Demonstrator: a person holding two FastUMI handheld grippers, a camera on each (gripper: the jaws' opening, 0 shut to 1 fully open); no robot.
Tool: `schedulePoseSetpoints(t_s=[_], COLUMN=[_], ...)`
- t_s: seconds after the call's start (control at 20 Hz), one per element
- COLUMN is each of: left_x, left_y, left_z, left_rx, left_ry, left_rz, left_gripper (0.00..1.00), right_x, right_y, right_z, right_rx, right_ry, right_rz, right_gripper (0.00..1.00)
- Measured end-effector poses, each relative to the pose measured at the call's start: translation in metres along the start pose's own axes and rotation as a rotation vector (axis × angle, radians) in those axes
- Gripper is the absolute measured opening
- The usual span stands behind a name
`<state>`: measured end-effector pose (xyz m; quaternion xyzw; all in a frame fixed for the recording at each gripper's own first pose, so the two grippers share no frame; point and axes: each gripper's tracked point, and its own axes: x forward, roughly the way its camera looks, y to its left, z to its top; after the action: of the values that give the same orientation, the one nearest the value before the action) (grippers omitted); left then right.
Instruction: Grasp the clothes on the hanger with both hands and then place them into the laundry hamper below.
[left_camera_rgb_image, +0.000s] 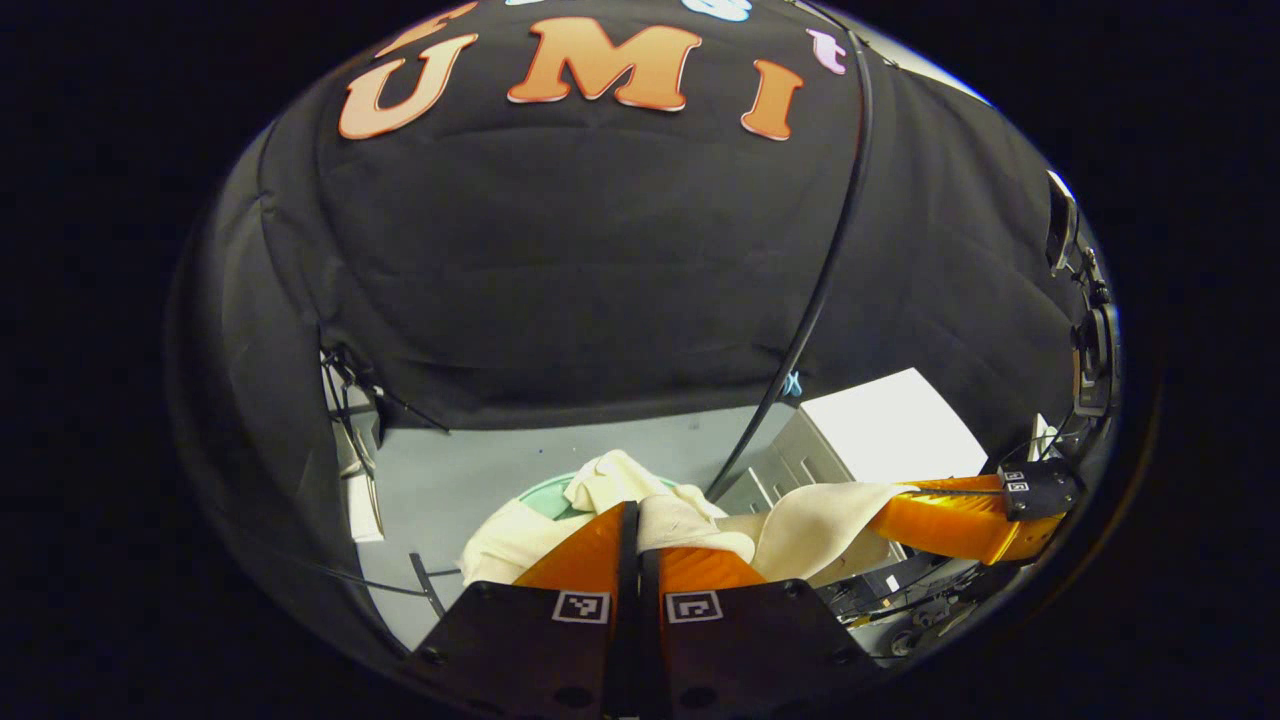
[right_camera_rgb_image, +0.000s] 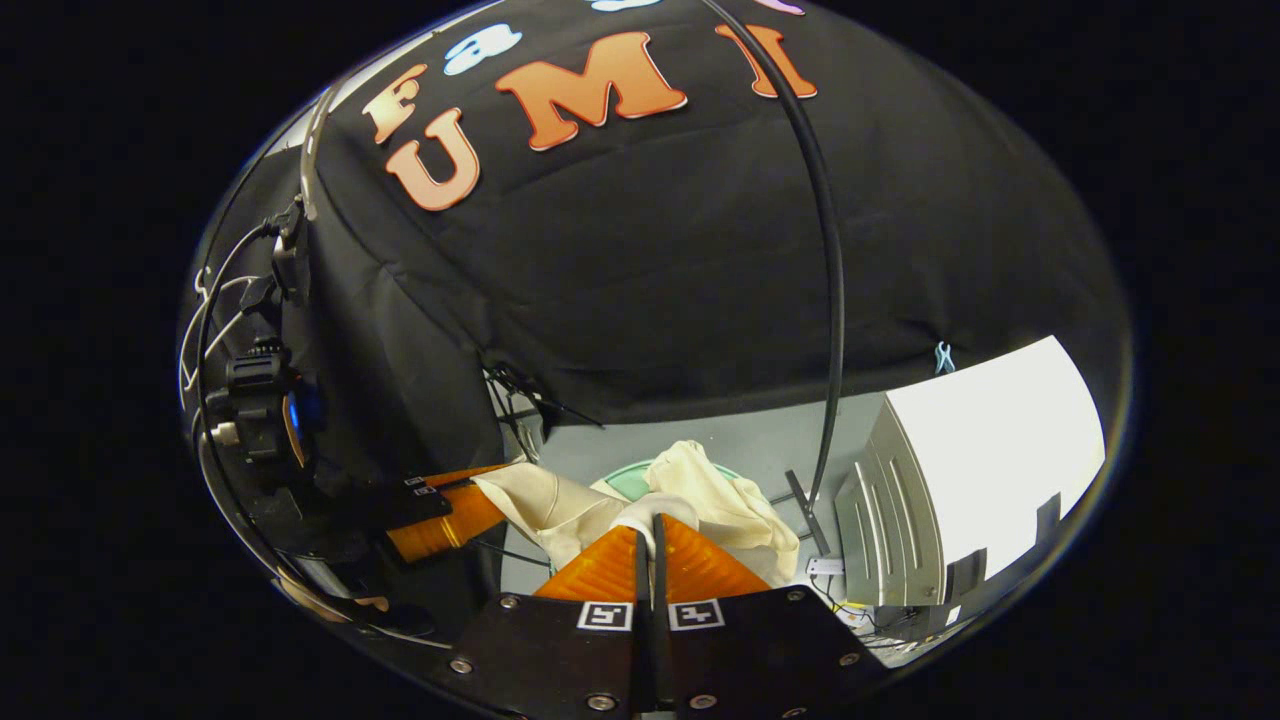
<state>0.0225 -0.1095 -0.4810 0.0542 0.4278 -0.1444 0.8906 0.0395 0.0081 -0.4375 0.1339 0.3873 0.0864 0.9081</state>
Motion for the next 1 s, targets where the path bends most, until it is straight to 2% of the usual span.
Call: schedulePoseSetpoints(t_s=[0.25,0.35,0.4,0.55,0.7,0.75,0.8,0.85,0.95,1.0], left_x=[0.025,0.031,0.030,0.029,0.021,0.018,0.013,0.009,0.001,-0.005], left_y=[0.030,0.035,0.036,0.043,0.043,0.046,0.046,0.047,0.049,0.049], left_z=[-0.032,-0.044,-0.051,-0.052,-0.048,-0.048,-0.050,-0.049,-0.048,-0.047], left_rx=[-0.019,-0.035,-0.040,-0.063,-0.085,-0.094,-0.103,-0.110,-0.116,-0.119], left_ry=[0.081,0.111,0.126,0.132,0.119,0.119,0.117,0.114,0.106,0.101], left_rz=[0.047,0.049,0.038,0.033,0.024,0.023,0.022,0.024,0.032,0.036], left_gripper=[0.07,0.07,0.25,0.27,0.65,0.78,0.77,0.77,0.77,0.83], right_x=[0.040,0.050,0.055,0.060,0.056,0.054,0.049,0.046,0.039,0.035], right_y=[-0.008,-0.006,-0.006,-0.010,-0.016,-0.015,-0.013,-0.012,-0.008,-0.007], right_z=[-0.023,-0.027,-0.033,-0.038,-0.038,-0.037,-0.037,-0.035,-0.033,-0.031], right_rx=[-0.022,-0.022,-0.019,-0.006,-0.019,-0.021,-0.021,-0.019,-0.016,-0.017], right_ry=[0.069,0.093,0.107,0.115,0.111,0.108,0.106,0.103,0.092,0.087], right_rz=[-0.045,-0.062,-0.070,-0.087,-0.114,-0.118,-0.119,-0.118,-0.123,-0.125], right_gripper=[0.01,0.06,0.08,0.16,0.29,0.37,0.50,0.48,0.56,0.59])
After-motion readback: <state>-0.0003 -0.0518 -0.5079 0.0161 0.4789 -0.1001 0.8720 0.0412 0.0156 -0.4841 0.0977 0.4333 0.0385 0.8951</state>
